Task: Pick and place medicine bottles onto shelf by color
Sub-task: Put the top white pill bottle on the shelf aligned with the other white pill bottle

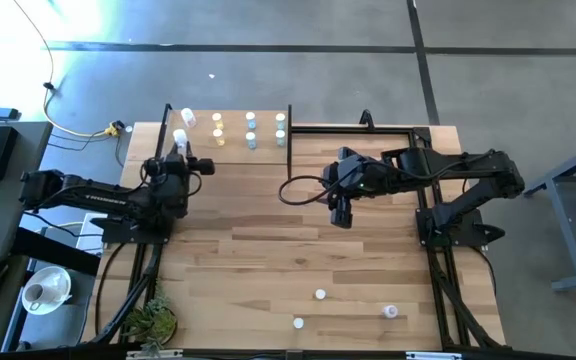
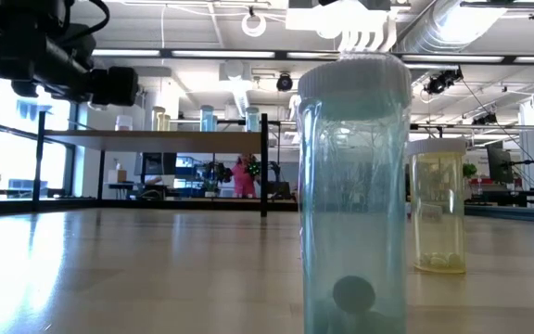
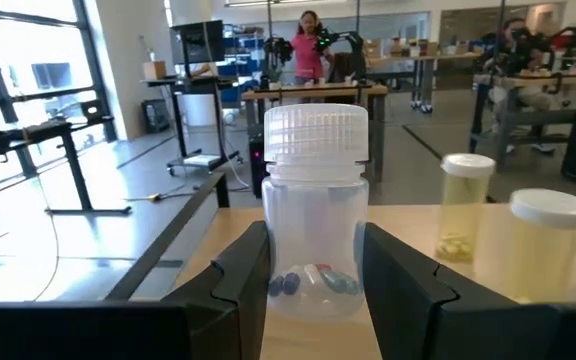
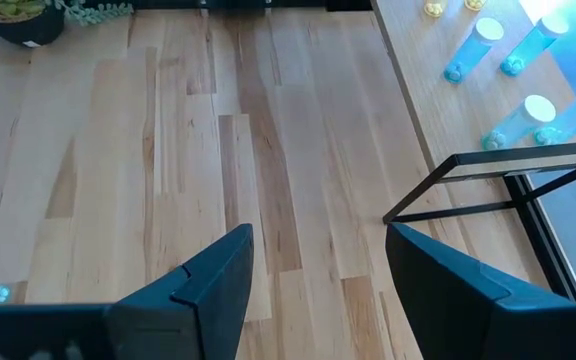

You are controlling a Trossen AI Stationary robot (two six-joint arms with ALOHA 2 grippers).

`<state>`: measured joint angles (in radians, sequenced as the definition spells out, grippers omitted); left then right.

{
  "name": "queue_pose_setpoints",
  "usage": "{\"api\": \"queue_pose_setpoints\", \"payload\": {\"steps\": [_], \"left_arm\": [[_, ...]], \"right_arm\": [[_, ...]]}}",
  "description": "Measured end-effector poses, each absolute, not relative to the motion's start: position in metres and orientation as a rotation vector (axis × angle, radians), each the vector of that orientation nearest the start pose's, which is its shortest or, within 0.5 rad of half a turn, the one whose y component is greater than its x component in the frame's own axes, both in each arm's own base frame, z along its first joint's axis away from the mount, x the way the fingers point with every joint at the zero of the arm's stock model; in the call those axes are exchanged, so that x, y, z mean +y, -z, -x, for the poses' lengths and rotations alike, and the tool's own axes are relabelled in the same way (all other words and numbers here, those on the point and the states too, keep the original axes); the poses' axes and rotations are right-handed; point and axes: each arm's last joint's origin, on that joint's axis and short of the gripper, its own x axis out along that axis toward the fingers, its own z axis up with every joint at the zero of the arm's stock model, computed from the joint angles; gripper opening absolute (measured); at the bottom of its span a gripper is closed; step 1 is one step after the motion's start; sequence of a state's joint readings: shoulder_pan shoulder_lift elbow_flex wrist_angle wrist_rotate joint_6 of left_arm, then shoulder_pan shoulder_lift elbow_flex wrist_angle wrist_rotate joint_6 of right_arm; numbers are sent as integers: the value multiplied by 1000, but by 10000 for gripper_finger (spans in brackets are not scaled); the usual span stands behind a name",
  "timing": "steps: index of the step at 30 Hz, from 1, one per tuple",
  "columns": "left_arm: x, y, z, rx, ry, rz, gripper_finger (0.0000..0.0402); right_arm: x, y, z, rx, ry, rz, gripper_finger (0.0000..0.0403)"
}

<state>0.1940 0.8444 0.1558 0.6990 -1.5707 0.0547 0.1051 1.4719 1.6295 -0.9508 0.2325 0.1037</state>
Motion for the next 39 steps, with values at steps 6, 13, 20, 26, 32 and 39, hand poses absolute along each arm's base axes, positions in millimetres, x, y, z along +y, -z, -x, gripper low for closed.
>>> {"api": "queue_pose_setpoints", "payload": {"steps": [6,13,20,26,32,39], "left_arm": [[60,-192,-130,42,-1797,-33,122],[61,-202,-133,51,-1801,-40,122],[60,-228,-141,70,-1785,-57,122],[61,-252,-144,95,-1783,-77,122],[58,-283,-140,133,-1769,-109,122],[42,-319,-134,161,-1660,-146,122]], "right_arm": [[24,-396,-293,776,155,51,220],[24,-397,-294,761,151,57,220],[24,-397,-294,760,151,57,220],[24,-397,-294,761,151,57,220],[24,-397,-294,761,151,57,220],[24,-397,-294,761,151,57,220]]}}
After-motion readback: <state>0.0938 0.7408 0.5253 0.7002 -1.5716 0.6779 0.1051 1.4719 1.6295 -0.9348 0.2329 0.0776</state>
